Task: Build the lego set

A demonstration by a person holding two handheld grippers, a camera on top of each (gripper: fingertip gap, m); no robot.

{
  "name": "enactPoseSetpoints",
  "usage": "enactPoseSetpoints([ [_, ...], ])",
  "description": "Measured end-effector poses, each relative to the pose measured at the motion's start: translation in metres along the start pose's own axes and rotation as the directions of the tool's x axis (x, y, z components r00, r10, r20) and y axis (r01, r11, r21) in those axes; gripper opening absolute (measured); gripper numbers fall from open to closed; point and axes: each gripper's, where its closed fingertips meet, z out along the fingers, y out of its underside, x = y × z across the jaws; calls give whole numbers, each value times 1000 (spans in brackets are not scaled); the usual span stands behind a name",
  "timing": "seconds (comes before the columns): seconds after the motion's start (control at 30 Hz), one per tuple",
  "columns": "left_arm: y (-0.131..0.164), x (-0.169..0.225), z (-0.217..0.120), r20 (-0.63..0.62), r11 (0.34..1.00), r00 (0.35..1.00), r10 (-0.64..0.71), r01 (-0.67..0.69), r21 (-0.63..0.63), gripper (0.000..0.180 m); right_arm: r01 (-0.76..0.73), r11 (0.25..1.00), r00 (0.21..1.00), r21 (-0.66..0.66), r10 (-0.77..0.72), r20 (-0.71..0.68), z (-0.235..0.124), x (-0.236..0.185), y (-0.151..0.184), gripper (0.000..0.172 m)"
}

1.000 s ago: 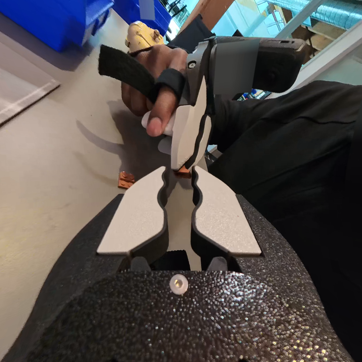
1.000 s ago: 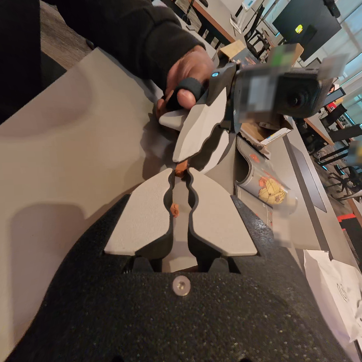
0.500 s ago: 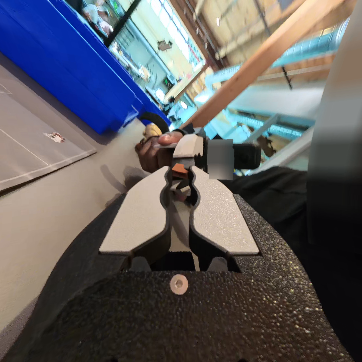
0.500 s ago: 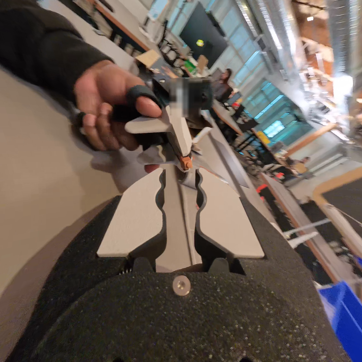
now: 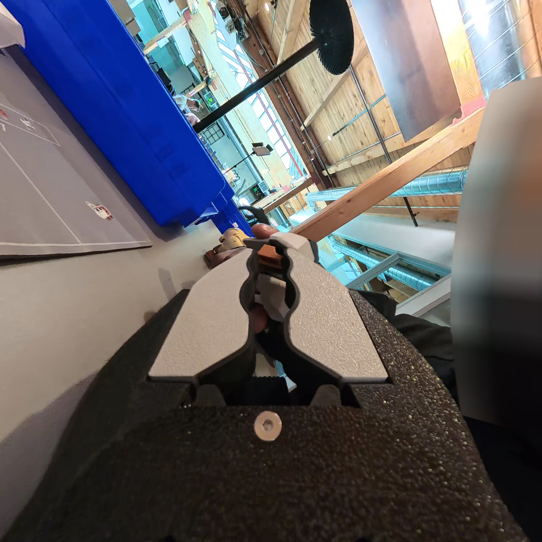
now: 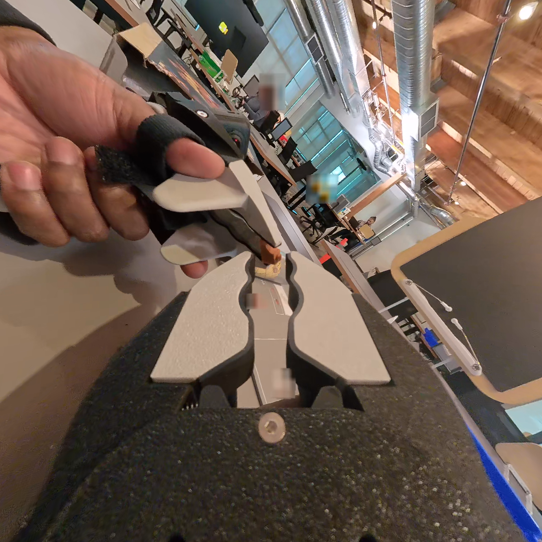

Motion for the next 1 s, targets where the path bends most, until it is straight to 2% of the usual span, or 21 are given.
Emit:
enactPoseSetpoints([
  [0.2, 5, 1, 2, -13, 1000, 999, -29, 29, -8, 15, 43, 999, 999, 2, -43, -3, 0, -1, 0, 13],
  [0.3, 13, 7, 2, -54, 995, 999, -8, 3, -103, 16, 11, 997, 995, 75, -19, 97, -7, -5, -5, 12],
  [0.43, 17, 15, -5, -98, 975, 991, 91, -108, -195, 20, -77, 978, 958, 193, 19, 287, -23, -18, -19, 12],
  [0.57, 25, 21, -14, -146, 939, 980, 135, -173, -299, 22, -120, 962, 919, 245, 14, 394, -34, -31, -29, 12],
  [0.73, 54, 29, -20, -208, 863, 970, 125, -210, -460, 25, -146, 954, 874, 261, 1, 486, -40, -48, -33, 12],
  [0.93, 73, 32, -21, -239, 804, 961, 137, -249, -540, 25, -184, 947, 842, 264, 13, 540, -45, -54, -36, 12],
  [1.0, 73, 33, -22, -245, 801, 959, 139, -254, -541, 16, -191, 946, 837, 263, 17, 547, -45, -55, -36, 12],
])
